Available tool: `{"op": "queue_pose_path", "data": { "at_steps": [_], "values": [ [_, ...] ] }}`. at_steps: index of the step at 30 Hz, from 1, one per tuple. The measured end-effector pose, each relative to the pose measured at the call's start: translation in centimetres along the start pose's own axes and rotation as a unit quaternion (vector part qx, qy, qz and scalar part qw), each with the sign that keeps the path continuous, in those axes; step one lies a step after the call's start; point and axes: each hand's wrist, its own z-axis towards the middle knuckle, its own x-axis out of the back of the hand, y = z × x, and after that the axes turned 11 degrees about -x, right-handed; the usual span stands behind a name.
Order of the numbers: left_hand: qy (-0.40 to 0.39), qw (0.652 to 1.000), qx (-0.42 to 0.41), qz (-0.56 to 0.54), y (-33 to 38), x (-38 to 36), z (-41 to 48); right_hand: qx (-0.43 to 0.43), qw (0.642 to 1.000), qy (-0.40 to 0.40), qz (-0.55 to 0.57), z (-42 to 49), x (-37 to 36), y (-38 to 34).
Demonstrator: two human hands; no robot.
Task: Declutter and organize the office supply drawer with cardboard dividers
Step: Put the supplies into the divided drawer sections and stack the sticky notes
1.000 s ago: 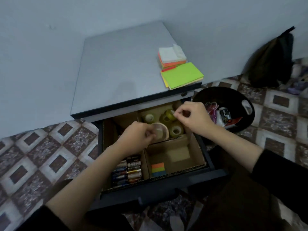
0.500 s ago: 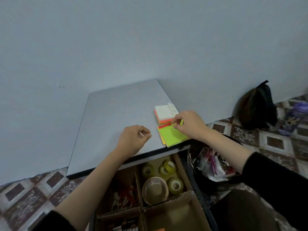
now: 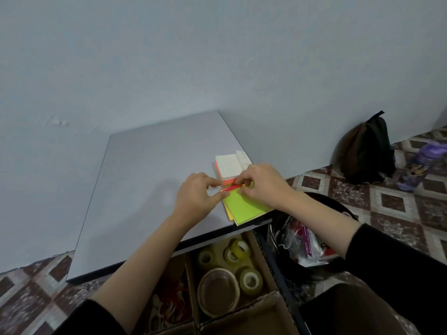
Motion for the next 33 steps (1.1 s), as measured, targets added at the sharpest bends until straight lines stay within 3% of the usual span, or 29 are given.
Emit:
{"op": "queue_pose_path", "data": {
  "at_steps": [14, 22, 33],
  "values": [
    [0.011, 0.998, 0.014, -0.055, -2.2, 0.4, -0.8, 0.037, 0.995, -0.073, -0.060, 2.3, 0.4, -1.5],
    [0.008, 0.998, 0.021, -0.058, -2.5, 0.6, -1.2, 0.078, 0.990, -0.018, -0.117, 1.5, -0.7, -1.5],
    [-0.028, 0.996, 0.026, -0.078, -0.9, -0.2, -0.5, 0.033, 0.995, 0.096, 0.008, -1.0, -0.1, 1.7]
  ]
}}
